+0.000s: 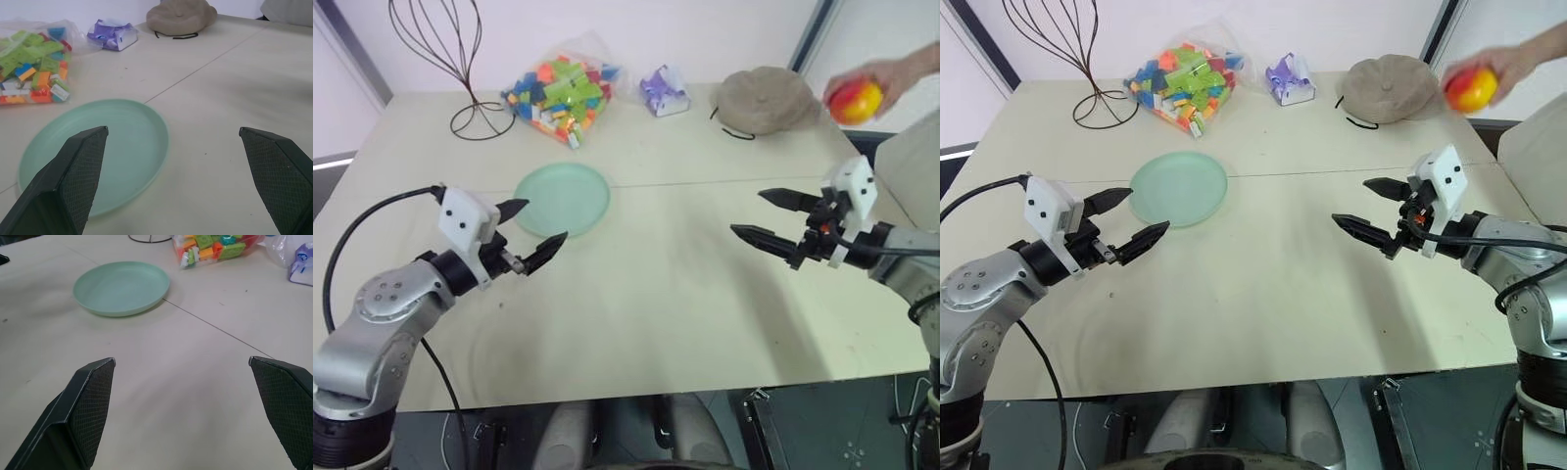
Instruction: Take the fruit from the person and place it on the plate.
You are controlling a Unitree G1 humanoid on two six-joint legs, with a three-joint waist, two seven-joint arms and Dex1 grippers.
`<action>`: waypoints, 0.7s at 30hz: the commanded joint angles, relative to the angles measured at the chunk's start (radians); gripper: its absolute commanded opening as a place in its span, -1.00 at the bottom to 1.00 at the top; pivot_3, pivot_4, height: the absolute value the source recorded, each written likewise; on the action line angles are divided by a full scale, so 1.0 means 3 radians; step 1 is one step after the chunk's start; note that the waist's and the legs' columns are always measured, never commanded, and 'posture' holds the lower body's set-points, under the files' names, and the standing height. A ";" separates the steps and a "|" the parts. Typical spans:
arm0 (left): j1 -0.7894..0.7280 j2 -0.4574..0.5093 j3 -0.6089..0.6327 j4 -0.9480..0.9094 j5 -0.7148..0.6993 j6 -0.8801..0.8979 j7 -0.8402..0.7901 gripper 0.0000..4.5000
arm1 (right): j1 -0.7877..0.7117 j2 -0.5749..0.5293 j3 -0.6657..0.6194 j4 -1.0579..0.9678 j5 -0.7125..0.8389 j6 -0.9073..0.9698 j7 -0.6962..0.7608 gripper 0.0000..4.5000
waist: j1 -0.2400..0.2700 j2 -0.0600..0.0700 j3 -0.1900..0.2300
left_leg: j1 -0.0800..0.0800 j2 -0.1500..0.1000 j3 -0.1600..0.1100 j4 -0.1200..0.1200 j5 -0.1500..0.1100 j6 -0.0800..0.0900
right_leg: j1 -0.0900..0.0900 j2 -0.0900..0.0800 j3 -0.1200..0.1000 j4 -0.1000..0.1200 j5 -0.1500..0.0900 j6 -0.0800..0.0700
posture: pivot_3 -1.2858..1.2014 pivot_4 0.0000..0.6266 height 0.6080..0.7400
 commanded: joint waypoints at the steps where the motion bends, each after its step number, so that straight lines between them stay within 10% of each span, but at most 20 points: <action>1: -0.0012 0.0042 0.0080 0.0012 0.0000 -0.0057 -0.0051 1.00 | -0.0120 0.0011 0.0050 -0.0024 -0.0041 -0.0110 0.0004 0.99 | -0.0001 0.0000 0.0000 | 0.0000 0.0000 0.0000 0.0000 0.0000 0.0000 | 0.0000 0.0000 0.0000 0.0000 0.0000 0.0000 | 0.03 -0.52 1.00; 21: 0.0200 0.0347 0.0706 0.0420 -0.0132 -0.0065 -0.0460 1.00 | -0.0480 0.0220 0.0397 -0.0115 -0.0126 -0.0129 -0.0151 0.99 | -0.0003 0.0000 0.0000 | 0.0006 0.0000 0.0000 0.0000 0.0000 0.0000 | 0.0003 -0.0002 0.0002 0.0002 -0.0004 -0.0006 | 0.03 -0.52 1.00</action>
